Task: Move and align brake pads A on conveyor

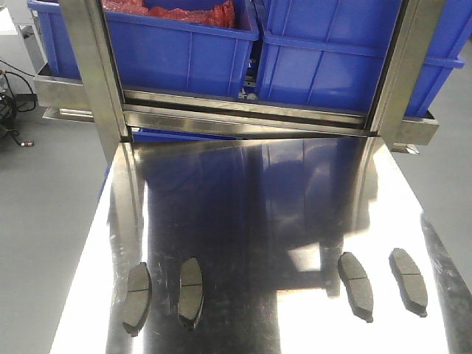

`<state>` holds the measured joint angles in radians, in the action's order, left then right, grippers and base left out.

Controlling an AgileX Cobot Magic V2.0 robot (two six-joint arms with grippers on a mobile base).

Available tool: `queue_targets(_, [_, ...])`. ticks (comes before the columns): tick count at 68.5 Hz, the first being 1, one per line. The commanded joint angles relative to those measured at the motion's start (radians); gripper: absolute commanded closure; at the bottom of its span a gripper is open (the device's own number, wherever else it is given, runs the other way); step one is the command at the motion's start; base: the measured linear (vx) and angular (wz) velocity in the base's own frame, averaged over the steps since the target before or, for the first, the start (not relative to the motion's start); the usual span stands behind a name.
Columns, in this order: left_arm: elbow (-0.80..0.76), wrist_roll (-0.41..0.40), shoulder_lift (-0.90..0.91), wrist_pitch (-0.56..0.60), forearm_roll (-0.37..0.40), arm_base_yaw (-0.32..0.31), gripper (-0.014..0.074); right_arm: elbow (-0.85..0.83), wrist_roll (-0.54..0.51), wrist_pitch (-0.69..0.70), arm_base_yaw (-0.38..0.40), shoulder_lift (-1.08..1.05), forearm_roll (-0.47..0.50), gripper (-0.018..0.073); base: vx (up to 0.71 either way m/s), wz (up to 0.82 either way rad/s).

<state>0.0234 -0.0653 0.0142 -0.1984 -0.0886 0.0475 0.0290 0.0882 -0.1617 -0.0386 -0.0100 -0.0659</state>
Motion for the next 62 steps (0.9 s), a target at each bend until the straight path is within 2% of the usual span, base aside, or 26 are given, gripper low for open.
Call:
queue_targets(1, [-0.008, -0.006, 0.010, 0.076, 0.008, 0.001, 0.0603, 0.019, -0.007, 0.070, 0.007, -0.016, -0.004, 0.0564, 0.00, 0.00])
queue_targets(62, [-0.008, -0.006, 0.010, 0.076, 0.008, 0.001, 0.0603, 0.019, -0.007, 0.070, 0.007, -0.016, -0.004, 0.0564, 0.00, 0.00])
